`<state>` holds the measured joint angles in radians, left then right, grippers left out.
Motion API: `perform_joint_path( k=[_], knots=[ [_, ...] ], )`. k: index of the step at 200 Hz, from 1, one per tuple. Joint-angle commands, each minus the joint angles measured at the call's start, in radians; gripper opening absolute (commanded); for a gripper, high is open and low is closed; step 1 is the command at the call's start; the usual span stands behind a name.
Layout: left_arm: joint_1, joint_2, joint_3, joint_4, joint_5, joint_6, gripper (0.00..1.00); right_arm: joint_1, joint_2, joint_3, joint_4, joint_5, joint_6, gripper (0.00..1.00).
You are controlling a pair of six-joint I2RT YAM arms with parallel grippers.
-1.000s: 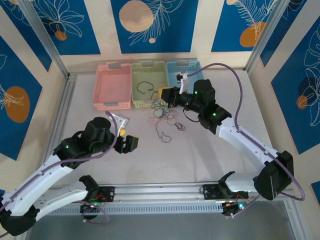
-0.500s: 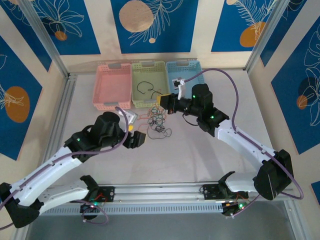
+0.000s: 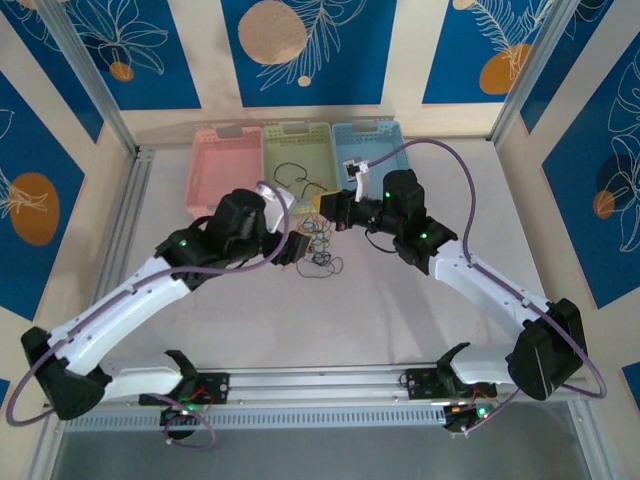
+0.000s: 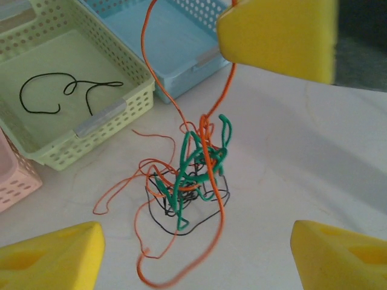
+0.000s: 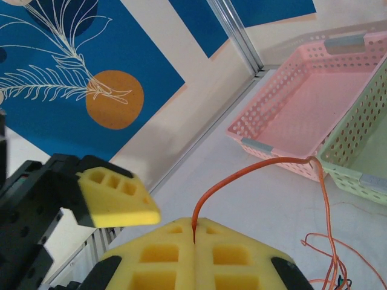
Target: Untangle the cables
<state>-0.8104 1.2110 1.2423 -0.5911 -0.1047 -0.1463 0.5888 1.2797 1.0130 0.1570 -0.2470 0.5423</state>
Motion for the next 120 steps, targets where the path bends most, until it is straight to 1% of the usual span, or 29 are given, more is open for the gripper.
perform_joint_path(
  k=[1,13,29,44,59,70,75,95,120],
  knots=[
    [-0.009,0.061,0.046,-0.040,-0.038,0.055,0.76,-0.004,-0.027,-0.007,0.022,-0.026,-0.003,0.00],
    [-0.009,0.083,0.047,-0.024,-0.036,0.057,0.72,-0.005,-0.029,-0.008,0.019,-0.026,-0.005,0.00],
    [-0.008,0.101,0.039,0.004,-0.036,0.057,0.63,-0.008,-0.034,-0.010,0.019,-0.029,-0.006,0.00],
    [-0.007,0.114,0.036,0.017,-0.030,0.051,0.44,-0.010,-0.036,-0.011,0.015,-0.032,-0.008,0.00],
    [-0.007,0.122,0.031,0.022,-0.029,0.040,0.23,-0.012,-0.039,-0.011,0.009,-0.032,-0.013,0.00],
    [-0.007,0.117,0.020,0.028,-0.045,0.030,0.06,-0.016,-0.043,-0.014,0.007,-0.032,-0.013,0.00],
    [-0.007,0.109,0.010,0.032,-0.054,0.026,0.00,-0.017,-0.047,-0.016,0.006,-0.029,-0.013,0.00],
    [-0.007,0.063,-0.040,0.044,-0.072,0.008,0.00,-0.031,-0.074,-0.035,0.006,0.006,-0.003,0.00],
    [-0.007,-0.007,-0.106,0.011,-0.110,-0.034,0.00,-0.085,-0.120,-0.067,-0.013,0.046,0.029,0.00]
  ],
)
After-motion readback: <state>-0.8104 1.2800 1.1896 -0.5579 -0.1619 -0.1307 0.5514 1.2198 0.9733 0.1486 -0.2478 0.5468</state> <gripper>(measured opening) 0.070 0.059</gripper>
